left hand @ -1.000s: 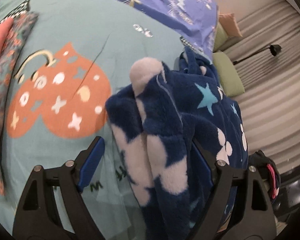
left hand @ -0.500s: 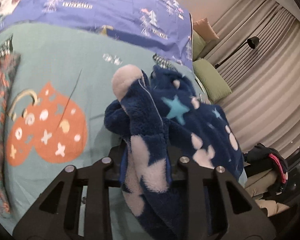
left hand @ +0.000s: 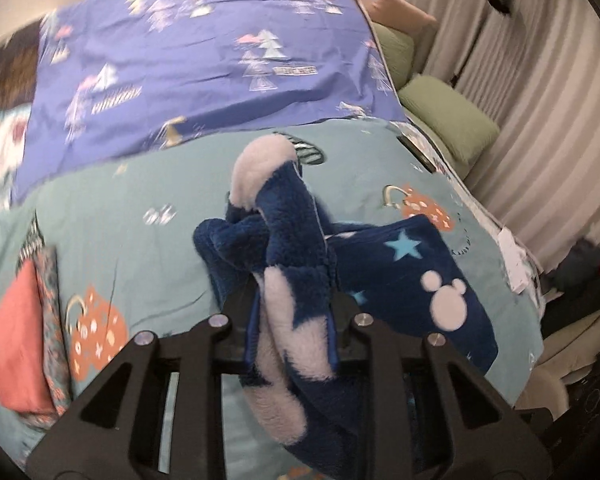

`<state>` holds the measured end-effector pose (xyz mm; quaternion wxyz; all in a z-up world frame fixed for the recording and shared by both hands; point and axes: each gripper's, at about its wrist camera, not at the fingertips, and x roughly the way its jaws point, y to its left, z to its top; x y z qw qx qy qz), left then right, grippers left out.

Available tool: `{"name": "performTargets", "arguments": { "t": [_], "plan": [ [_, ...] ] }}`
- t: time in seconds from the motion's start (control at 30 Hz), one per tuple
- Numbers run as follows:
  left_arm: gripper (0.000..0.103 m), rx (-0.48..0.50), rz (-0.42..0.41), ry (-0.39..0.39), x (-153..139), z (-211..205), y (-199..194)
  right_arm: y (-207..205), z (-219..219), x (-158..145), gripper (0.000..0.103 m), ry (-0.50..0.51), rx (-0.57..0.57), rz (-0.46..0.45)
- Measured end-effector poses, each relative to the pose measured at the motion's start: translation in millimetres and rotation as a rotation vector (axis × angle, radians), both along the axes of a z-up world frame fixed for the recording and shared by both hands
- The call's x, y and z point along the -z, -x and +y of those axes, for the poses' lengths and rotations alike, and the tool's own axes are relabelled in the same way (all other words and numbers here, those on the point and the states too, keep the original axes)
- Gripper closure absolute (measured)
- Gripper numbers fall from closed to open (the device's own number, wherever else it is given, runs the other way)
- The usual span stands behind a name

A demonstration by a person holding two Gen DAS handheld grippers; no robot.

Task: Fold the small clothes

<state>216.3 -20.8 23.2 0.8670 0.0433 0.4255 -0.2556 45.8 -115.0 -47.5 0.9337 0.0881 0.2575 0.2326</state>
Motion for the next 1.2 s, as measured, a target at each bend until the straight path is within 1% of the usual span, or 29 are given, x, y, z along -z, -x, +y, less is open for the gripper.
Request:
{"name": "performTargets", "arguments": {
  "t": [0.07,0.13,0.17,0.2,0.27,0.3,0.37,0.5,0.53,0.57,0.6,0.63,0.7,0.73,0.8,0.87,0.93,0.97,1.0,1.1,1.17,1.2],
  "plan": [
    [0.075,0.012,-0.005,-0.028,-8.5,-28.7,0.9,4.8,-27.5,-4.6,0.082,-0.051,0.029,-0.014],
    [0.076,0.051,-0.021,-0.059,-14.2,-67.1,3.3,10.9,-54.1,-5.8,0.082,-0.101,0.057,-0.02],
    [0.076,0.064,-0.028,-0.069,-13.9,-77.9,5.3,15.0,-64.4,-5.4,0.082,-0.122,0.067,-0.021],
    [0.076,0.089,-0.034,-0.093,-12.1,-100.4,6.7,16.3,-75.3,-4.8,0.082,-0.143,0.079,-0.02],
    [0.076,0.115,-0.031,-0.123,-5.9,-127.3,6.4,21.2,-101.2,0.4,0.082,-0.187,0.115,-0.017],
    [0.076,0.136,-0.023,-0.146,1.6,-147.8,5.0,23.7,-115.2,3.9,0.082,-0.207,0.134,-0.012],
    [0.076,0.161,-0.013,-0.177,11.9,-173.6,4.5,29.4,-136.9,9.6,0.082,-0.241,0.167,0.004],
    [0.075,0.228,-0.006,-0.266,44.6,-229.1,9.8,33.3,-183.2,34.8,0.082,-0.341,0.231,0.07],
    [0.075,0.238,-0.007,-0.284,51.9,-238.1,12.1,33.4,-195.5,44.9,0.082,-0.372,0.245,0.096],
    [0.073,0.248,-0.011,-0.307,61.8,-247.4,13.3,36.7,-202.4,50.6,0.082,-0.387,0.254,0.114],
    [0.071,0.263,-0.026,-0.335,74.9,-257.1,15.9,37.4,-209.9,59.5,0.082,-0.405,0.263,0.14],
    [0.069,0.276,-0.047,-0.347,81.5,-264.1,19.5,38.6,-217.4,69.6,0.082,-0.425,0.27,0.171],
    [0.062,0.3,-0.094,-0.355,88.9,-270.5,27.3,40.7,-222.9,85.3,0.082,-0.458,0.271,0.219],
    [0.061,0.304,-0.101,-0.352,88.6,-271.9,28.0,42.6,-226.7,94.4,0.082,-0.483,0.271,0.251],
    [0.058,0.31,-0.096,-0.316,81.8,-269.6,29.2,42.5,-230.7,104.6,0.082,-0.509,0.268,0.28],
    [0.058,0.302,-0.072,-0.252,68.7,-261.1,26.6,39.8,-236.4,112.1,0.081,-0.534,0.261,0.299],
    [0.058,0.272,-0.063,-0.158,46.1,-239.4,27.5,42.5,-237.2,112.7,0.081,-0.546,0.252,0.304],
    [0.058,0.257,-0.075,-0.142,41.0,-235.4,30.5,41.2,-238.1,112.5,0.081,-0.543,0.252,0.304],
    [0.058,0.235,-0.099,-0.126,30.8,-221.7,33.8,42.5,-237.6,111.5,0.081,-0.533,0.253,0.305],
    [0.058,0.159,-0.164,-0.102,14.4,-181.0,44.6,46.9,-238.3,111.5,0.079,-0.52,0.251,0.312],
    [0.058,0.11,-0.18,-0.107,17.9,-155.7,50.5,52.2,-239.6,111.5,0.078,-0.518,0.249,0.322],
    [0.058,0.09,-0.175,-0.119,25.1,-141.7,54.4,55.1,-241.3,110.5,0.075,-0.511,0.252,0.329]
  ]
}}
